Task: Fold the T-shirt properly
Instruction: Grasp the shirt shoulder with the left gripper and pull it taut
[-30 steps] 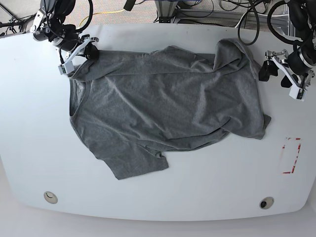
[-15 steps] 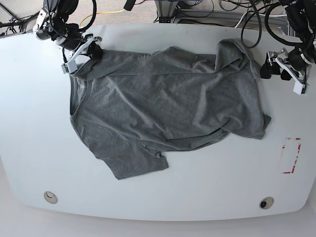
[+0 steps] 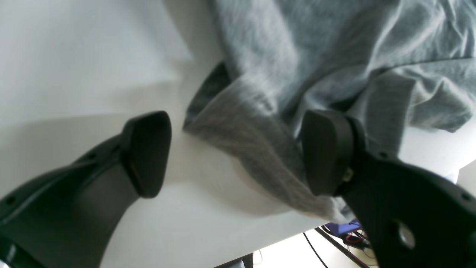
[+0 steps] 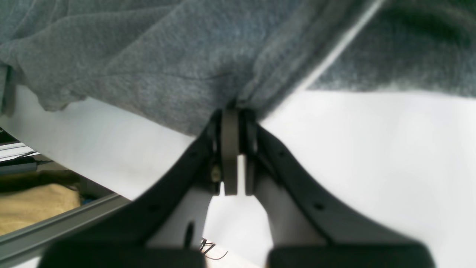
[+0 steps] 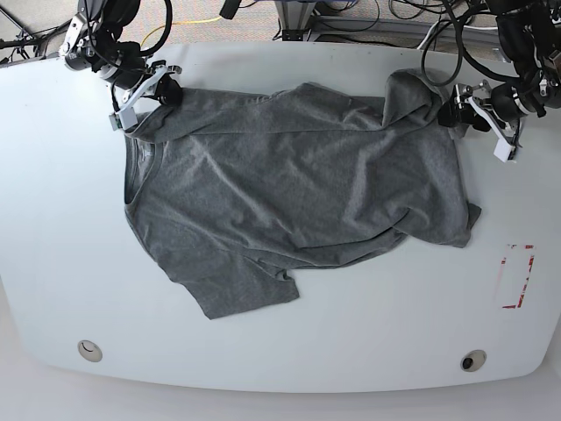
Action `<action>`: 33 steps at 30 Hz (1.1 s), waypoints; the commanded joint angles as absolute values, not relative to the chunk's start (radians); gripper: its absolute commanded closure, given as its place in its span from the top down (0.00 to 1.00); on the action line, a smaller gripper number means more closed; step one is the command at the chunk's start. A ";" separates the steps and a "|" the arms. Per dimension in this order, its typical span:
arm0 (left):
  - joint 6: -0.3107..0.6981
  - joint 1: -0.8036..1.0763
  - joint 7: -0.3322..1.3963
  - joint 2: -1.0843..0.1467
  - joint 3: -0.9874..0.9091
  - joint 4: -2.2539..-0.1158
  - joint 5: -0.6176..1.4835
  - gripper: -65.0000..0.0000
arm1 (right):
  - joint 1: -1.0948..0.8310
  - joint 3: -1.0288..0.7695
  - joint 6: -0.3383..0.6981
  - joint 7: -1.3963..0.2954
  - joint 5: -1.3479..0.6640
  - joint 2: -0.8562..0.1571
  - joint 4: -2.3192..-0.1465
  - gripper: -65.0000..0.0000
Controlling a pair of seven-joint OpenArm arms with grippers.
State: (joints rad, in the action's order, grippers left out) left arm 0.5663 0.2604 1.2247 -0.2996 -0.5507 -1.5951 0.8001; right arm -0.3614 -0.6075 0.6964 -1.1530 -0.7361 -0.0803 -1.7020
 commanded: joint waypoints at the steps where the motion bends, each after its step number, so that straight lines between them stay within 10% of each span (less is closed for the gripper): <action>1: 0.575 0.251 1.211 -0.315 -0.555 -1.590 0.816 0.76 | -0.361 -0.611 0.698 -1.139 -0.753 -0.088 -1.719 0.00; 17: 0.572 0.271 1.129 -0.317 -0.484 -1.627 0.816 0.08 | -0.371 -0.615 0.698 -1.139 -0.753 -0.087 -1.725 0.00; 33: 0.578 0.426 1.182 -0.318 -0.727 -1.933 0.825 0.07 | -0.479 -0.680 0.698 -1.139 -0.754 -0.085 -1.911 0.00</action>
